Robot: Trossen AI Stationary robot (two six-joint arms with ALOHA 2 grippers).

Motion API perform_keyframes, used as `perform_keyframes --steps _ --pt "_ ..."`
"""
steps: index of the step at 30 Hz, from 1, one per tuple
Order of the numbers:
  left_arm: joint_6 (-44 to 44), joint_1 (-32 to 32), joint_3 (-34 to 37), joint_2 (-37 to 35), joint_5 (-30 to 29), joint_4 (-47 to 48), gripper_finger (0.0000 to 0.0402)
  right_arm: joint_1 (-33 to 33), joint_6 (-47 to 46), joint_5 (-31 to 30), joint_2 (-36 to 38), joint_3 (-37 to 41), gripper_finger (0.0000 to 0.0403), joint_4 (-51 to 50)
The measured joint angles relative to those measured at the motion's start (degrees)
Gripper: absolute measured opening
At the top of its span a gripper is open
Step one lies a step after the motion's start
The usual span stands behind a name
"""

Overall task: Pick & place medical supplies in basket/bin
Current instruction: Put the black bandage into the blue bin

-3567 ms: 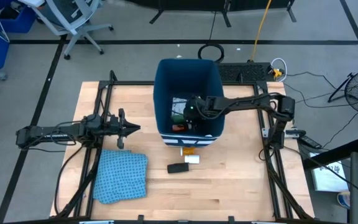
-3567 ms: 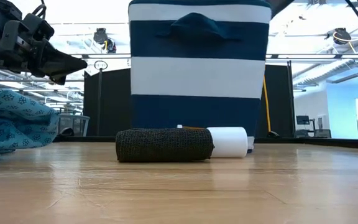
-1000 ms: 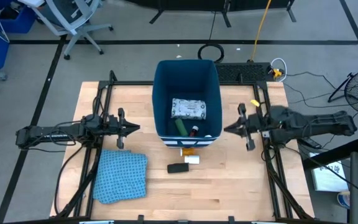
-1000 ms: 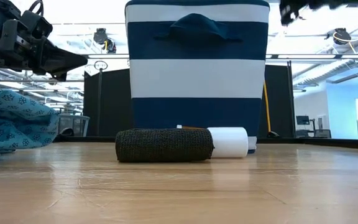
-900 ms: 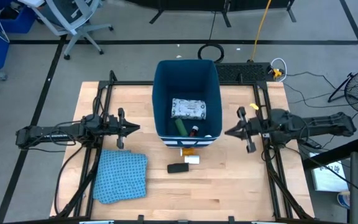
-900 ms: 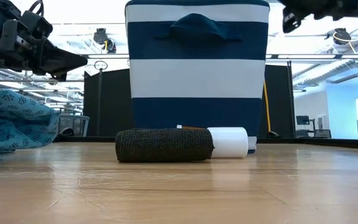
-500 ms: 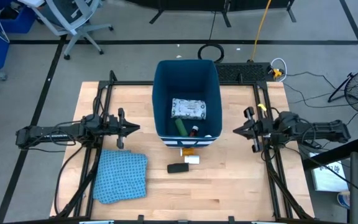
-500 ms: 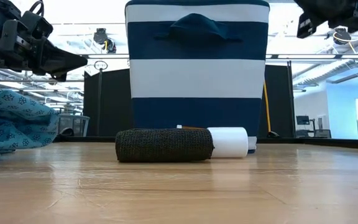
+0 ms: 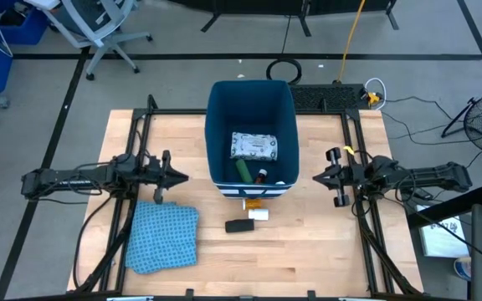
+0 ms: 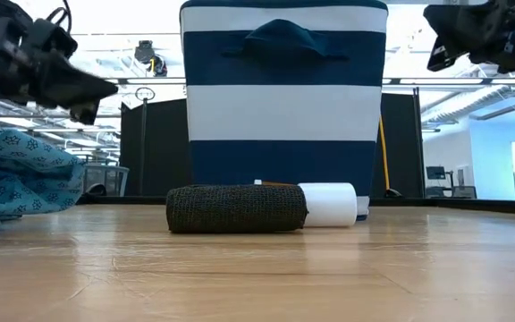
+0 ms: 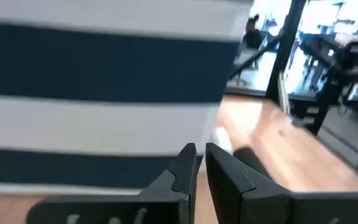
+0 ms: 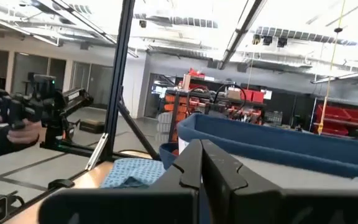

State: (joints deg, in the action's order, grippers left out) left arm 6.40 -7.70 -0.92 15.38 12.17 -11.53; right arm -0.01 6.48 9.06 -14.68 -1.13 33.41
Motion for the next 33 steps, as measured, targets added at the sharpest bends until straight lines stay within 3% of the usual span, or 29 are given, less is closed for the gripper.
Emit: perform_keyframes --steps 6,13,16,20,27,33 --pt "-3.8 9.62 -5.06 3.78 -3.05 3.81 0.0037 0.0 2.2 0.17 0.0 -0.05 0.0 0.06" --pt "-8.27 28.22 -10.28 18.92 -23.41 -5.7 0.0037 0.0 2.71 0.36 0.07 0.0 0.0 0.07" --pt "-8.18 34.92 -16.89 27.87 -33.71 -4.12 0.0037 0.0 2.77 0.4 0.07 0.01 0.0 0.08" --pt "-5.62 40.89 -27.92 42.41 -41.07 1.97 0.0037 0.0 3.15 -0.02 0.07 0.02 0.0 0.77" --pt "3.75 44.24 -47.25 66.49 -44.69 17.76 0.0037 0.0 1.64 0.02 0.07 0.07 0.0 1.31" --pt "9.89 44.1 -60.88 80.52 -45.72 29.11 0.0055 0.0 1.68 0.0 0.02 0.07 0.0 0.33"
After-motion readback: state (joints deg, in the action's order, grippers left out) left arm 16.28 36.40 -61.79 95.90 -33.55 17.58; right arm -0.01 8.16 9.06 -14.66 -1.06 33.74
